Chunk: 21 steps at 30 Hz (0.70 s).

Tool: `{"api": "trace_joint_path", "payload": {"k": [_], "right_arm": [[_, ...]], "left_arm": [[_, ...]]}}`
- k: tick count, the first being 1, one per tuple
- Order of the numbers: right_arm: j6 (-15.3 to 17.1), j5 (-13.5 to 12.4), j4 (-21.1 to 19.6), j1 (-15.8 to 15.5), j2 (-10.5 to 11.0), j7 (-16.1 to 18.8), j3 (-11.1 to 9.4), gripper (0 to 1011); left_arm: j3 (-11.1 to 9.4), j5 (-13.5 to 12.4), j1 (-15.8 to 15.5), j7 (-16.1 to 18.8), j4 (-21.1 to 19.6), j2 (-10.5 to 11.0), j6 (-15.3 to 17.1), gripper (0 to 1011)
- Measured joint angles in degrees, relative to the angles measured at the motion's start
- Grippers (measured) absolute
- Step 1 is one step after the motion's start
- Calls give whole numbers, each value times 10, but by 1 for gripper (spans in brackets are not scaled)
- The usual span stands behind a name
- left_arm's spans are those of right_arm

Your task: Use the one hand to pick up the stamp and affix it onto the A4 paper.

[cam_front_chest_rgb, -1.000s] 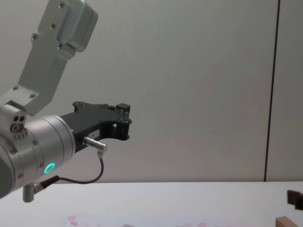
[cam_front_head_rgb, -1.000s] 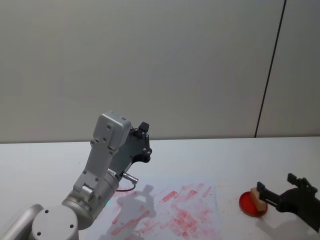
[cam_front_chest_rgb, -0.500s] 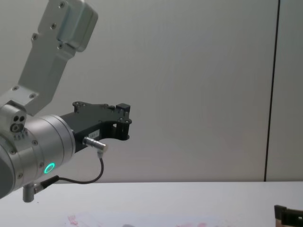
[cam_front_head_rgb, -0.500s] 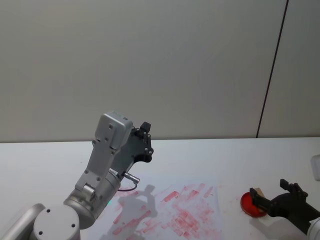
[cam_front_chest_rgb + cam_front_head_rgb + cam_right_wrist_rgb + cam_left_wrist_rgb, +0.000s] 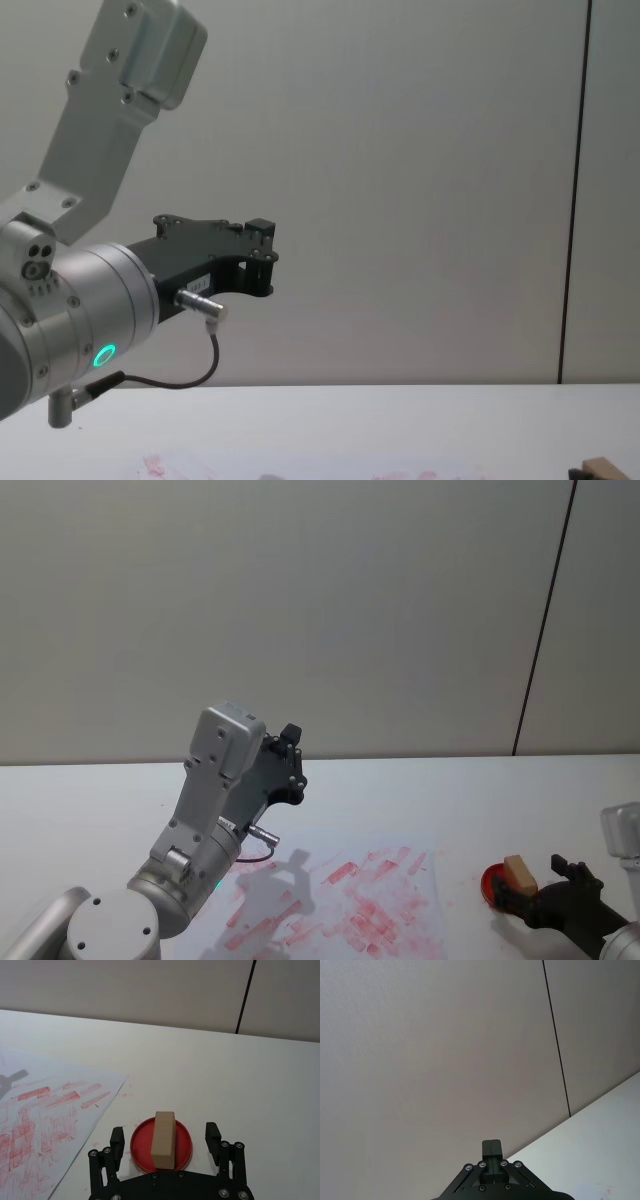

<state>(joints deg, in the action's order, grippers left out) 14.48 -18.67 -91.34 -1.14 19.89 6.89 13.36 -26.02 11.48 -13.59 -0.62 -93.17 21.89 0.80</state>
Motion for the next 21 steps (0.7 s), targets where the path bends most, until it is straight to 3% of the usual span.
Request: {"api": "trace_joint_path", "payload": {"k": [7,21], "right_arm": [[-2,4,7,0,-4,-2,3,903],[-3,7,13,0,-8,-4,6,464]], "left_arm": [[0,0,0,0,0,0,0,0],[0,0,0,0,0,0,0,0]]}}
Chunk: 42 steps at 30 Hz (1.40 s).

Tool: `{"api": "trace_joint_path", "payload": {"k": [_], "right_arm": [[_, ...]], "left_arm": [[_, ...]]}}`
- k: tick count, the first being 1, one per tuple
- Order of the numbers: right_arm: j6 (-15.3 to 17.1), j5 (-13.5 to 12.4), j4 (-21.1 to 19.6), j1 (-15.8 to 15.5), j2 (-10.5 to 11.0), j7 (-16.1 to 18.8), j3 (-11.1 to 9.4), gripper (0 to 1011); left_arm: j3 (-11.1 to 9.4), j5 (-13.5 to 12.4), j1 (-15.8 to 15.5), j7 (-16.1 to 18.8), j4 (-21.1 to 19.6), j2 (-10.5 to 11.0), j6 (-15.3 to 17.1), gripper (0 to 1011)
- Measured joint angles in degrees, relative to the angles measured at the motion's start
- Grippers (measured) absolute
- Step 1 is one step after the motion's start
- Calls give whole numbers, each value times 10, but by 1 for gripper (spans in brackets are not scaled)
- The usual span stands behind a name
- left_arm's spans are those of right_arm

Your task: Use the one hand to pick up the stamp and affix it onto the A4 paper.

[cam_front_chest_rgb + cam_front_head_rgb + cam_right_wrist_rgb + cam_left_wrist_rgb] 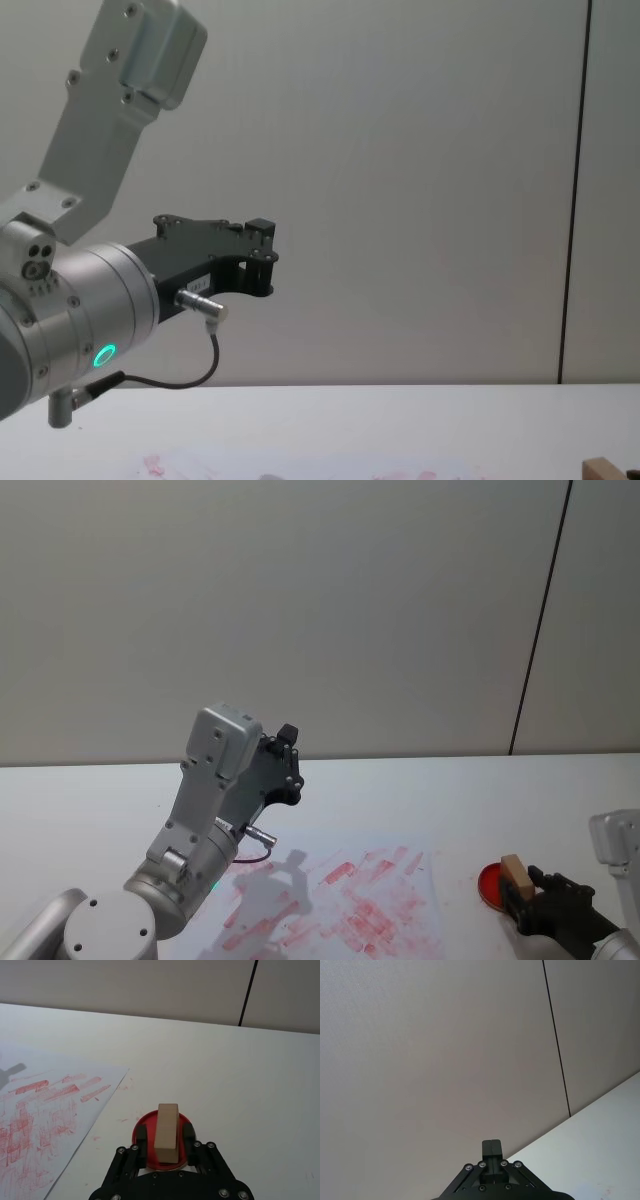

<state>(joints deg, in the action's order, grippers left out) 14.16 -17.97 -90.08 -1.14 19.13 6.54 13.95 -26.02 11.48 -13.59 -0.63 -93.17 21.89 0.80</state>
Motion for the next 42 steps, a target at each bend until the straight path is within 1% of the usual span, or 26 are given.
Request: {"api": "trace_joint_path", "payload": {"k": [2,3,4,5,7,9,14,17,21,23,24,31,32,33,37,42], "right_arm": [[0,0,0,0,0,0,0,406],[0,0,0,0,0,0,0,343],[0,0,1,0,0,0,0,305],[0,0,1,0,0,0,0,305],[0,0,1,0,-1,0,0,249],[-1,1,1,0,-1,0,1,216],[-6,4,1,1,-1,3,1,216],[-15,7,0,3,-1,9,1,216],[-28,12,-3,6,-2,22,2,216],[-38,15,-8,10,-3,36,3,216],[-38,15,-8,10,-3,36,3,216],[-53,22,-13,24,-9,77,8,216],[-53,22,-13,24,-9,77,8,216],[-54,24,-13,28,-11,89,10,216],[-52,30,-10,39,-16,114,15,214],[-39,45,4,57,-27,154,24,216]], "left_arm": [[0,0,0,0,0,0,0,0],[0,0,0,0,0,0,0,0],[0,0,0,0,0,0,0,0],[0,0,0,0,0,0,0,0],[0,0,0,0,0,0,0,0],[0,0,0,0,0,0,0,0],[0,0,0,0,0,0,0,0],[0,0,0,0,0,0,0,0],[0,0,0,0,0,0,0,0],[0,0,0,0,0,0,0,0],[0,0,0,0,0,0,0,0],[0,0,0,0,0,0,0,0],[0,0,0,0,0,0,0,0],[0,0,0,0,0,0,0,0],[0,0,0,0,0,0,0,0],[0,0,0,0,0,0,0,0]]}}
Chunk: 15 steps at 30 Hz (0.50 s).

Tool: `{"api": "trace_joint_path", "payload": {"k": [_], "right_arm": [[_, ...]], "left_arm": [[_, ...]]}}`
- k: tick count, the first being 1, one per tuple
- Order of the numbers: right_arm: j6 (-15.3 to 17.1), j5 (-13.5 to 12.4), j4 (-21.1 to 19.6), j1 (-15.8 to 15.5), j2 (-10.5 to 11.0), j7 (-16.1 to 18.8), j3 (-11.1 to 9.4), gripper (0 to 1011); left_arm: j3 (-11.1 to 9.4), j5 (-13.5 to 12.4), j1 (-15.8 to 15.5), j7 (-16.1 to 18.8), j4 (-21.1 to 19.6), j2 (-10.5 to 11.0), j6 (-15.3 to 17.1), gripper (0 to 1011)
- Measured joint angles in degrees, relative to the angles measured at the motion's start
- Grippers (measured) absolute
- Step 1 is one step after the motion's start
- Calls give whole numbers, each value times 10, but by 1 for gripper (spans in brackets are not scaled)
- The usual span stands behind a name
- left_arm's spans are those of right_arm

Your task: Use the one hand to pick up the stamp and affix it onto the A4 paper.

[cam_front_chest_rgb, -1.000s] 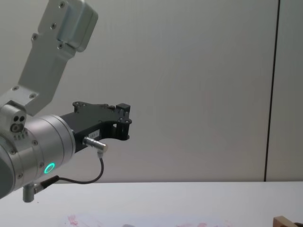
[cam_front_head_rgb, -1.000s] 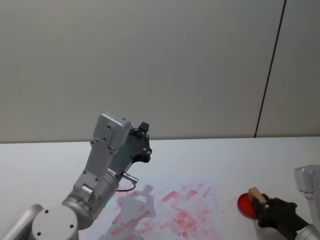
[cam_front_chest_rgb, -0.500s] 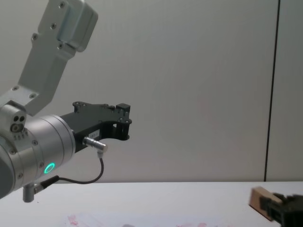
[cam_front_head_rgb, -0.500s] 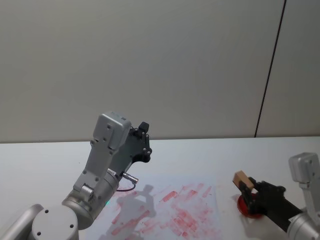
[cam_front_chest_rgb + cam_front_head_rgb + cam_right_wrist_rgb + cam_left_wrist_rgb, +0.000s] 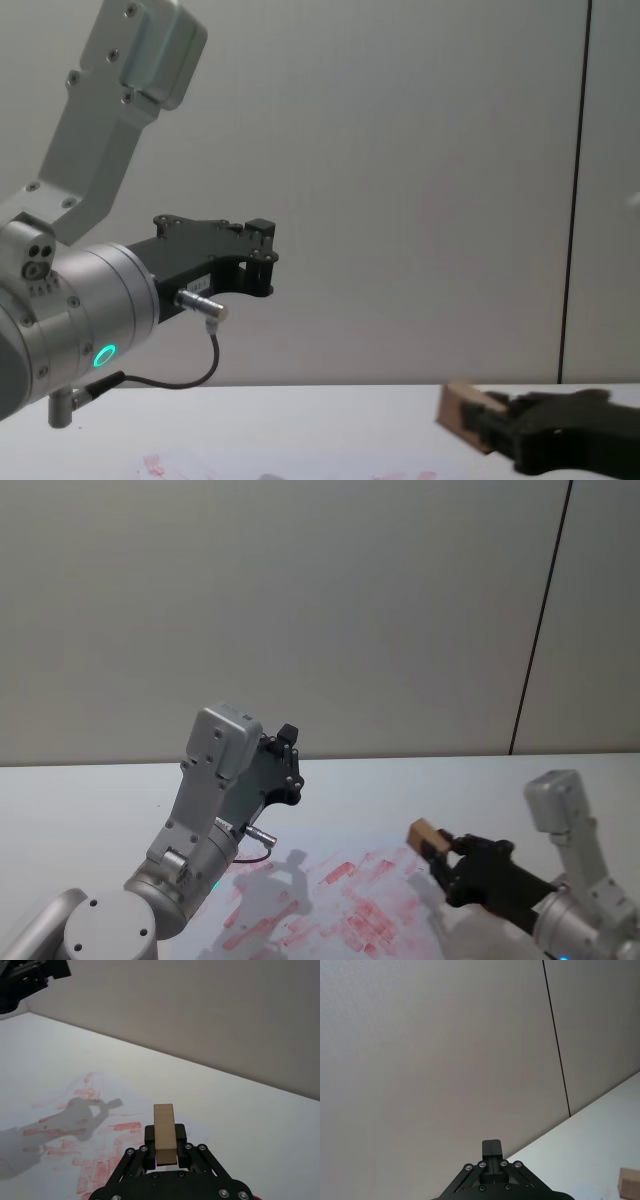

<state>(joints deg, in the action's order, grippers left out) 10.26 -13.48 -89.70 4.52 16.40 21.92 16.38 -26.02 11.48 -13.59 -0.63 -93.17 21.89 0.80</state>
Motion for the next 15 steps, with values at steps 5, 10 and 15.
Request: {"api": "trace_joint_path", "payload": {"k": [5,10,15], "right_arm": [[19,22,26,24,-15,38,13,216],[37,48,56,46,-31,67,26,216],[50,61,77,60,-42,78,34,217]], "left_arm": [[0,0,0,0,0,0,0,0],[0,0,0,0,0,0,0,0],[0,0,0,0,0,0,0,0]]}}
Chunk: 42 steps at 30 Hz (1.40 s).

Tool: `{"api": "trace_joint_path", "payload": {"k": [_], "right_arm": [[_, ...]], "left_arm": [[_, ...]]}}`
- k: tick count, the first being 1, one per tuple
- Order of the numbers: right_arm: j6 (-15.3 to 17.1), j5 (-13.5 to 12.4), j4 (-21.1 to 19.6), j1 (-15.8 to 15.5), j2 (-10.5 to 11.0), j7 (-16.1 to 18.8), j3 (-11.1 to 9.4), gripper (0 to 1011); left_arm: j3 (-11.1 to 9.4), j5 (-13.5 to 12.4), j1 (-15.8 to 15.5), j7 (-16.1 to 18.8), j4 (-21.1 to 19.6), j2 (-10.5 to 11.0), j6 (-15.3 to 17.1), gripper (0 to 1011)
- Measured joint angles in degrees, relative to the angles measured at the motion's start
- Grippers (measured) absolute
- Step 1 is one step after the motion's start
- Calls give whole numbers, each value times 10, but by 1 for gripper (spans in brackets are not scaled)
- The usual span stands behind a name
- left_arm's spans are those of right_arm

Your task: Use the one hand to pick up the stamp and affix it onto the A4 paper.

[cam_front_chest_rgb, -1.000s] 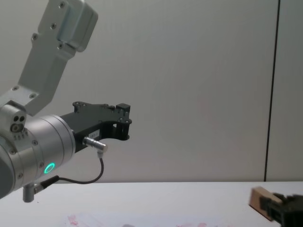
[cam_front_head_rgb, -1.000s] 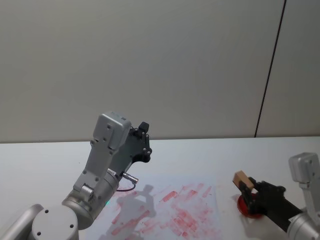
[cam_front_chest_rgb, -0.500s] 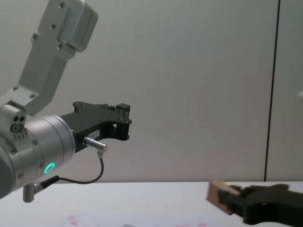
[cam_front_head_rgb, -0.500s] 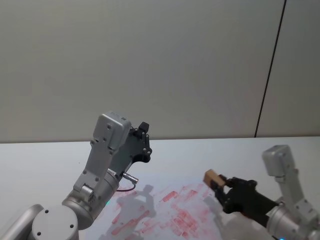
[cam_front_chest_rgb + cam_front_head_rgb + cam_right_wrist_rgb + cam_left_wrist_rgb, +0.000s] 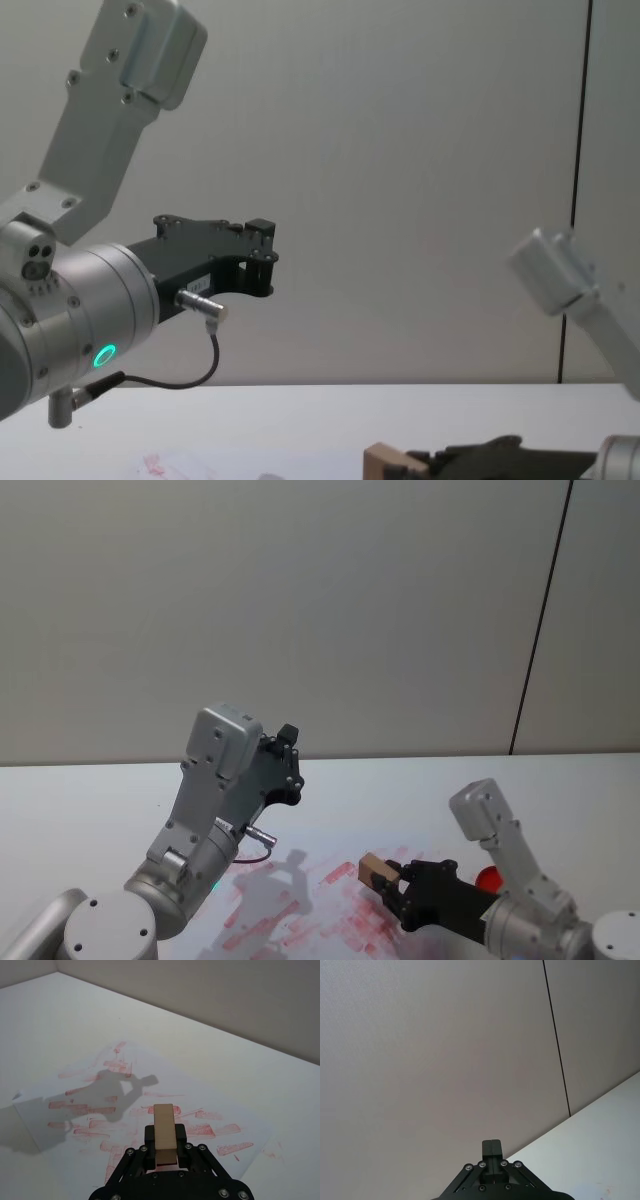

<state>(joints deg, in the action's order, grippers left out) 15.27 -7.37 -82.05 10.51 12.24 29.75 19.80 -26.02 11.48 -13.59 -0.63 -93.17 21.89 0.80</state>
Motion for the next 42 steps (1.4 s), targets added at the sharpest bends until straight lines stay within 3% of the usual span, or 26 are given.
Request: {"api": "trace_joint_path", "payload": {"k": [14,25,42], "right_arm": [[30,8,27,15,-12,0,10,216],[55,-1,30,18,-15,-12,11,216],[59,-19,17,22,-16,-21,10,216]], "left_arm": [[0,0,0,0,0,0,0,0],[0,0,0,0,0,0,0,0],[0,0,0,0,0,0,0,0]]}}
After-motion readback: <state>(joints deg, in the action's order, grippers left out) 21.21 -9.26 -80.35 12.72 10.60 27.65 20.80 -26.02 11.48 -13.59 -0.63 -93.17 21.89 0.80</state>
